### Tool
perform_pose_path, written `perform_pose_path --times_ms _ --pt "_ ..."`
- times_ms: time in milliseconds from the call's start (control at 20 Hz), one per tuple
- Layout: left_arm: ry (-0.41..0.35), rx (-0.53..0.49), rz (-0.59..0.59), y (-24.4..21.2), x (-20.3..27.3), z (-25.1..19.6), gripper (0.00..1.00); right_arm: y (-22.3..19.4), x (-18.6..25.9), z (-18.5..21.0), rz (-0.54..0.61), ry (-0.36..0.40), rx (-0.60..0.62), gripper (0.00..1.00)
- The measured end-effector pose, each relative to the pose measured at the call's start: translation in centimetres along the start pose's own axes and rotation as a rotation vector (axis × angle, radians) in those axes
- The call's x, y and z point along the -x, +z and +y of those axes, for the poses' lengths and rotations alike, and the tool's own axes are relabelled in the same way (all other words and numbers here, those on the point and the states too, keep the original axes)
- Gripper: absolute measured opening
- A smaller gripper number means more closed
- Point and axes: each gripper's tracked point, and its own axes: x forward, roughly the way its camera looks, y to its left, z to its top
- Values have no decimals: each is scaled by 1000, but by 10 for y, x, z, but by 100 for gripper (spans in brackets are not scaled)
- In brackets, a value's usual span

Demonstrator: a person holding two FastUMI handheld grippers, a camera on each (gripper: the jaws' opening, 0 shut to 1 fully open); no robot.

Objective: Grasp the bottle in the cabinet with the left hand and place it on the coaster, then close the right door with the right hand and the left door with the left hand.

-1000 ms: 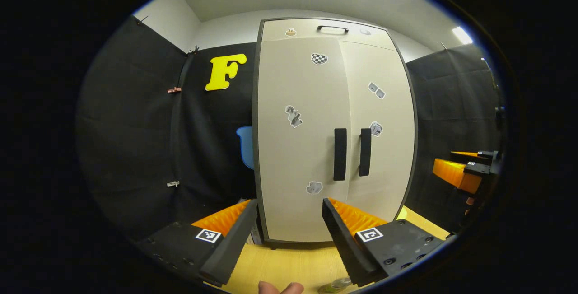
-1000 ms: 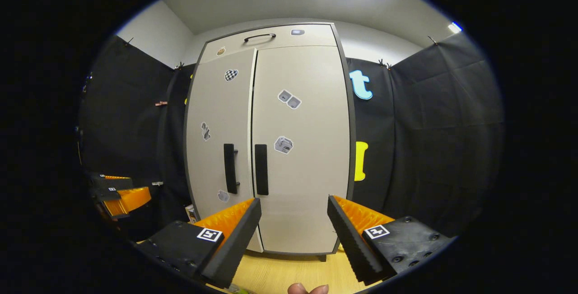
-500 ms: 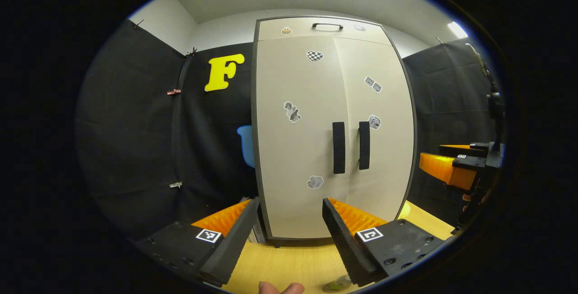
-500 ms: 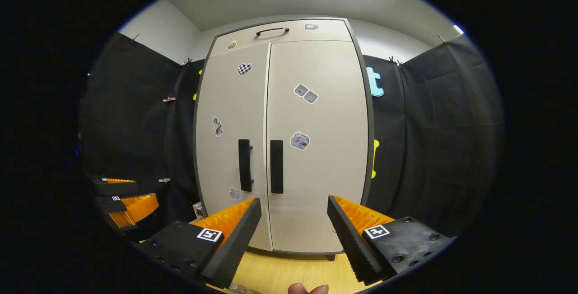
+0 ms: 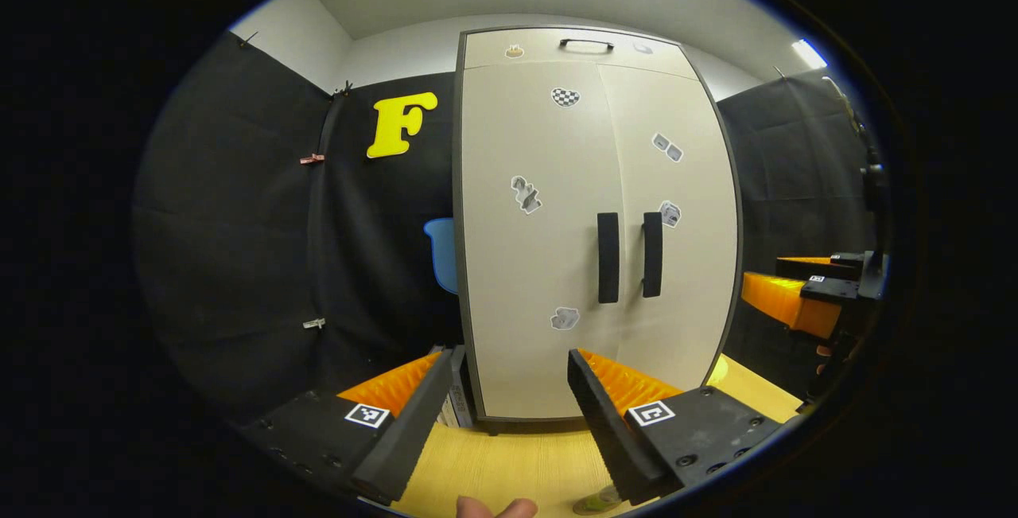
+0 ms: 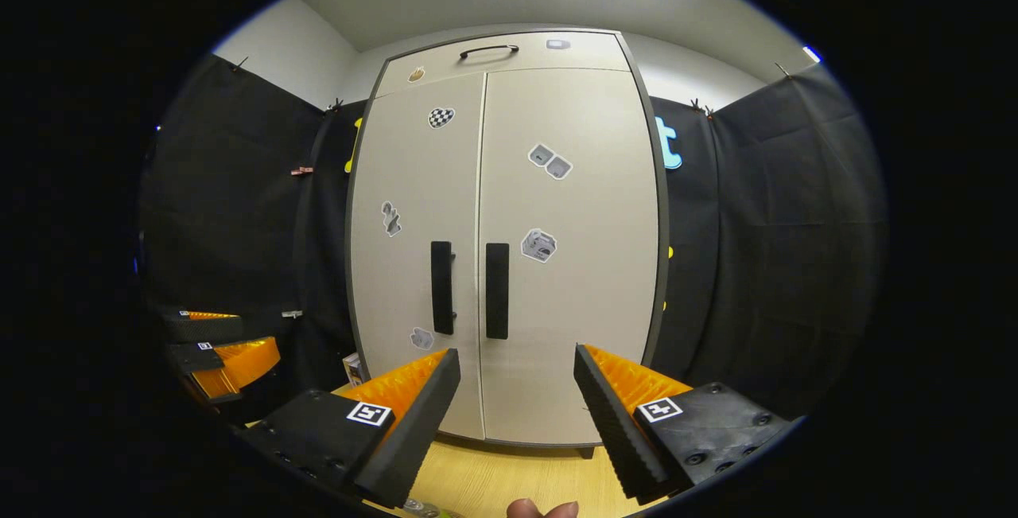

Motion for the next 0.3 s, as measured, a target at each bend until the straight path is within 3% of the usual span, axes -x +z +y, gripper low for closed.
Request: perform_pose_path --times_ms 300 --pt "-9 9 -7 4 5 -2 93 0 8 -3 0 -12 6 96"
